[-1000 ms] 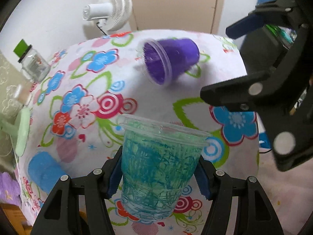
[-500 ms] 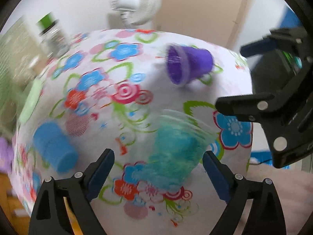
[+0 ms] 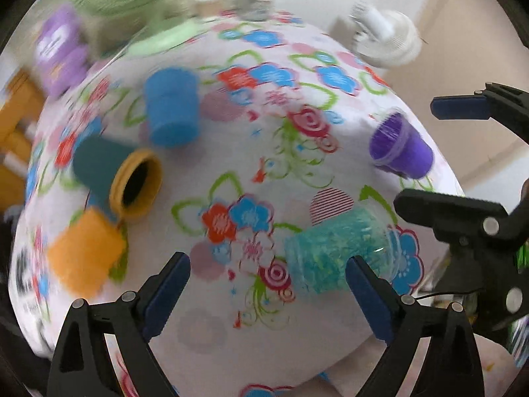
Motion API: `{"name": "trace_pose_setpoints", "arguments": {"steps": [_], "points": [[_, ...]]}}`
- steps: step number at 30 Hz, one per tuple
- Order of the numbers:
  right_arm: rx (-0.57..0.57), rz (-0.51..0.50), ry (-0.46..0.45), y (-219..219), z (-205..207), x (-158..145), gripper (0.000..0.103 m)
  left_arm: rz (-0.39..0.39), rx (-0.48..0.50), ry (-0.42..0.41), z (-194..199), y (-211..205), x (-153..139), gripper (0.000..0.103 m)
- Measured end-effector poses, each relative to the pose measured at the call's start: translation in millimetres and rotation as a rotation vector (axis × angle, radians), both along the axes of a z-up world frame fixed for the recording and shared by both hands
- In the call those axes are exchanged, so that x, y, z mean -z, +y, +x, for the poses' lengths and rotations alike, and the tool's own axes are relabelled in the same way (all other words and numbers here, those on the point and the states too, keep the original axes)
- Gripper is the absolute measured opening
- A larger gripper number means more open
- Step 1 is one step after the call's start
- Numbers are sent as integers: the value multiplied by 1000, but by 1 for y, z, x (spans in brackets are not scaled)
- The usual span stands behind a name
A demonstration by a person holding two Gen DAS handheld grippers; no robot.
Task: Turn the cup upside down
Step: 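Lift the teal-scribbled cup with the left tool toward the right tool, then grasp the teal-scribbled cup with the right tool while the left tool releases it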
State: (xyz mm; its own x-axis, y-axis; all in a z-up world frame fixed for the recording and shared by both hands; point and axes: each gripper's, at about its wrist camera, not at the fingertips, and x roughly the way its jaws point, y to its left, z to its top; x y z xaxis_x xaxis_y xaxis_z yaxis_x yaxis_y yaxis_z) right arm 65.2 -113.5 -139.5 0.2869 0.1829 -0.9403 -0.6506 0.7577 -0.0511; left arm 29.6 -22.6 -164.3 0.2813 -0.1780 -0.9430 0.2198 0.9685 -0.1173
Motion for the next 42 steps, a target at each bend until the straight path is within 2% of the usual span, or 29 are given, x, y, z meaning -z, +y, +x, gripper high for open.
{"name": "trace_pose_setpoints", "arguments": {"steps": [7,12,14,28,31,35,37,42], "points": [[-245,-6,46,29,-9,5,102,-24,-301,23,-32,23,1,96],[-360,-60,64,43,-11,17,101,-44,-458,47,-51,31,10,96],[-396,-85,76,48,-11,24,100,-50,-493,57,-55,33,15,96],[-587,-268,157,77,-9,86,85,71,-566,126,-56,36,50,96],[-615,-289,184,82,-9,95,81,76,-569,134,-56,35,56,96],[-638,-308,243,86,-11,108,68,78,-569,149,-56,32,65,96],[-644,-314,258,87,-12,111,65,73,-573,159,-56,33,69,96],[-608,-282,250,92,-8,104,64,70,-573,174,-51,38,71,96]]}}
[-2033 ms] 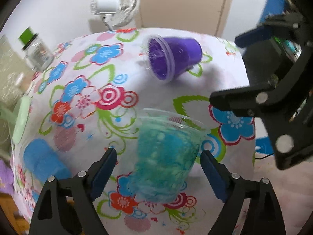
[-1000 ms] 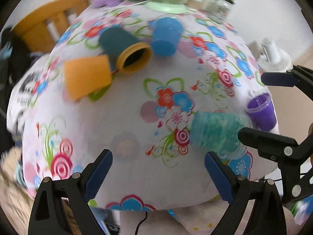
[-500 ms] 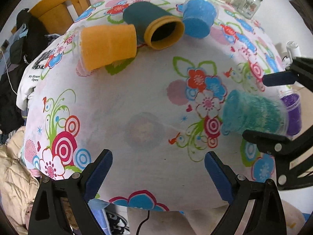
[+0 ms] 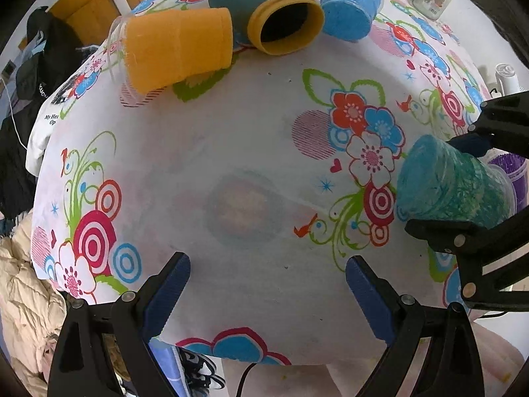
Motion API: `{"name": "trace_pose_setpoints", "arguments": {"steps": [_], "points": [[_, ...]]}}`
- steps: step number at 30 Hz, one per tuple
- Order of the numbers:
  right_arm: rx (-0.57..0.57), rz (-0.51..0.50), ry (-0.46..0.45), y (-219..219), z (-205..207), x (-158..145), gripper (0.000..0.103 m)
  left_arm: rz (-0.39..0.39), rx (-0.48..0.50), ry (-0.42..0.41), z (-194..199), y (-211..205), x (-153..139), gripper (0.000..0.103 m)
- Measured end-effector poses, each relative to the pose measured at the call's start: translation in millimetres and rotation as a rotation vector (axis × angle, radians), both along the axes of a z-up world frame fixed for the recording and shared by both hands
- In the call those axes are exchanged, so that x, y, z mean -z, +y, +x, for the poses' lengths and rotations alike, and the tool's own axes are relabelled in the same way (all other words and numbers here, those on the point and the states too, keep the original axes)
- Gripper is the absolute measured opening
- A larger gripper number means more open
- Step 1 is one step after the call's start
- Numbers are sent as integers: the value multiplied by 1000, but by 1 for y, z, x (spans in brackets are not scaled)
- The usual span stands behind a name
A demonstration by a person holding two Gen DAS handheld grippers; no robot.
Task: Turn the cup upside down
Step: 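Grasp the teal-scribbled cup with the right tool while the left tool releases it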
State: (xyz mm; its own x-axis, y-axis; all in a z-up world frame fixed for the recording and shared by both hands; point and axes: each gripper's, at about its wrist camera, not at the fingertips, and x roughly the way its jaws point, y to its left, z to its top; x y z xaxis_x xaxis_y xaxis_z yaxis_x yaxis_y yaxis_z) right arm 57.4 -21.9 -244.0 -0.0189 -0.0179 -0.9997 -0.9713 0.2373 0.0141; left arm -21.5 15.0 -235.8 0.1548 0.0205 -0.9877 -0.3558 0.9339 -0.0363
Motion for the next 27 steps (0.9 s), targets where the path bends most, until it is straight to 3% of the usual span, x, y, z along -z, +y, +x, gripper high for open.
{"name": "trace_pose_setpoints", "arguments": {"steps": [11,17,27], "points": [[246,177,-86,-3,28,-65,64,28,53,-42,32,44,-42,96],[461,310,-156,-4,31,-105,64,59,162,-95,51,65,-77,96],[766,418,-320,-18,4,-128,64,26,364,-165,64,62,-104,96]]}}
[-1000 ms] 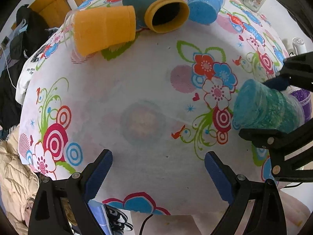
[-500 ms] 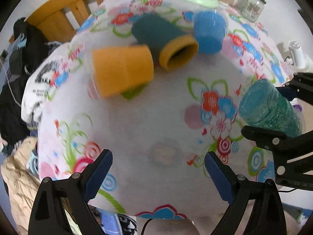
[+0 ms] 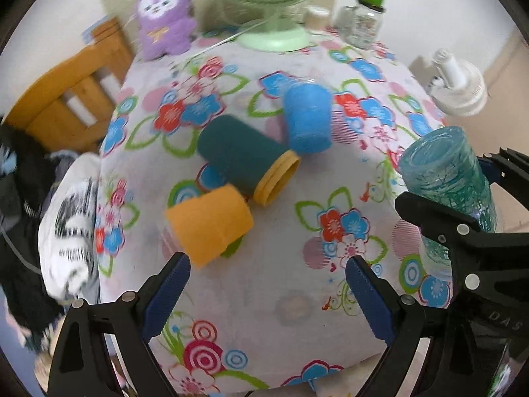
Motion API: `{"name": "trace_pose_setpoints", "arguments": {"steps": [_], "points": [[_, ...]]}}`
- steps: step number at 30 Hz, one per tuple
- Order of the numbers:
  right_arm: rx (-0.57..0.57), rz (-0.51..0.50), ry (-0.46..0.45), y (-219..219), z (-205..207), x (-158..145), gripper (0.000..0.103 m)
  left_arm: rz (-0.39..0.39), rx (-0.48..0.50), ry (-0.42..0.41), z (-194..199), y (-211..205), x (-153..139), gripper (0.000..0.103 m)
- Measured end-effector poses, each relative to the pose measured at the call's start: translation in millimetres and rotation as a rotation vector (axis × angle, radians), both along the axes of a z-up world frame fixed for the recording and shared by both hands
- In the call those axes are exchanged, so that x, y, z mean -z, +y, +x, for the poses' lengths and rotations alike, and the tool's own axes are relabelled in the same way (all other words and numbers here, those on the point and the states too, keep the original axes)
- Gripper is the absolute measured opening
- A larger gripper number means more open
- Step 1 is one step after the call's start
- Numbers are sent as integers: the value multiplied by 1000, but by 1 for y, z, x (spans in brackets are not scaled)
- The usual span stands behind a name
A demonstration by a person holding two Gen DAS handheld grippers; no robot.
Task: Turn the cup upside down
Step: 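Grasp the teal-scribbled cup with the right tool while the left tool releases it, then rotate the held cup rim-down with the right tool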
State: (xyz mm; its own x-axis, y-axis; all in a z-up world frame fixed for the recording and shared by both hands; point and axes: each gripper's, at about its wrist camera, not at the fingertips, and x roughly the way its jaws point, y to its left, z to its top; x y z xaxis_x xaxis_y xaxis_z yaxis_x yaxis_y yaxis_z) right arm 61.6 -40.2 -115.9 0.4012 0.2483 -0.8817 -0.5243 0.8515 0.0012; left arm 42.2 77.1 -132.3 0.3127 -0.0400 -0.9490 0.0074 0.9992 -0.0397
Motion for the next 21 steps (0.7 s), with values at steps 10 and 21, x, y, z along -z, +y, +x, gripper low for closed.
{"name": "trace_pose_setpoints", "arguments": {"steps": [10,21], "points": [[166,83,-132,-33,-18,-13,64,-23,97,-23,5,-23,-11,96],[213,238,-308,-72,-17,10,64,-26,12,-49,-1,-42,1,96]]}}
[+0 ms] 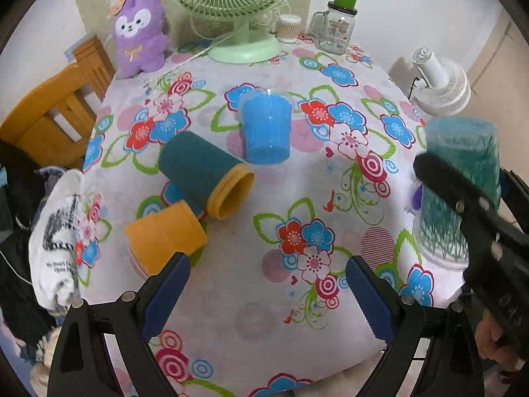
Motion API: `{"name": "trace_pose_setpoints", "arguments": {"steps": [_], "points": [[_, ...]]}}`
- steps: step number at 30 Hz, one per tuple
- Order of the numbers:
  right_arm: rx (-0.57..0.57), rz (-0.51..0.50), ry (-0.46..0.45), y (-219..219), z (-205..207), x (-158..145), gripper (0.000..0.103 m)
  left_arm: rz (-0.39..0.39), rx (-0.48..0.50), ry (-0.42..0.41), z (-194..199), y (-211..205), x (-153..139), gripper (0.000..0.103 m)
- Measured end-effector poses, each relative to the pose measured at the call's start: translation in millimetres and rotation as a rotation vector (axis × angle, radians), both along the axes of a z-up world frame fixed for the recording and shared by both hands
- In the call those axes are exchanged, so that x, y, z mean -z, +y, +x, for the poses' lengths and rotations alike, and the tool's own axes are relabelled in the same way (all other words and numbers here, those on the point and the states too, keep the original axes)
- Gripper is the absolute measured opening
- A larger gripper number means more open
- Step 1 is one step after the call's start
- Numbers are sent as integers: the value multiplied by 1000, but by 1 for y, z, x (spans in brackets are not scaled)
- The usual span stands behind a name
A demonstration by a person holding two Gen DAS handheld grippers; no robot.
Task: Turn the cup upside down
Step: 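Rotate the held cup rim-down with the right tool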
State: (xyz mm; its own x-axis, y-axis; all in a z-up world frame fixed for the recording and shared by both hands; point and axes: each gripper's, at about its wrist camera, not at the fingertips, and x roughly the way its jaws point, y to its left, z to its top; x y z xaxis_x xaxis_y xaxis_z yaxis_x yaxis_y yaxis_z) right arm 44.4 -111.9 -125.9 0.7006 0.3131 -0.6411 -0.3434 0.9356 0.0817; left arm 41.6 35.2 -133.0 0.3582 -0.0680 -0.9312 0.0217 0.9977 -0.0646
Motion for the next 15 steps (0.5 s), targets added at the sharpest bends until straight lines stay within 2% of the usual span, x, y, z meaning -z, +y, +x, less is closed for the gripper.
{"name": "trace_pose_setpoints", "arguments": {"steps": [6,15], "points": [[46,98,-64,-10,2,36,64,-6,-39,11,-3,-7,32,96],[58,134,-20,4,19,82,64,24,-79,3,-8,-3,72,96]]}}
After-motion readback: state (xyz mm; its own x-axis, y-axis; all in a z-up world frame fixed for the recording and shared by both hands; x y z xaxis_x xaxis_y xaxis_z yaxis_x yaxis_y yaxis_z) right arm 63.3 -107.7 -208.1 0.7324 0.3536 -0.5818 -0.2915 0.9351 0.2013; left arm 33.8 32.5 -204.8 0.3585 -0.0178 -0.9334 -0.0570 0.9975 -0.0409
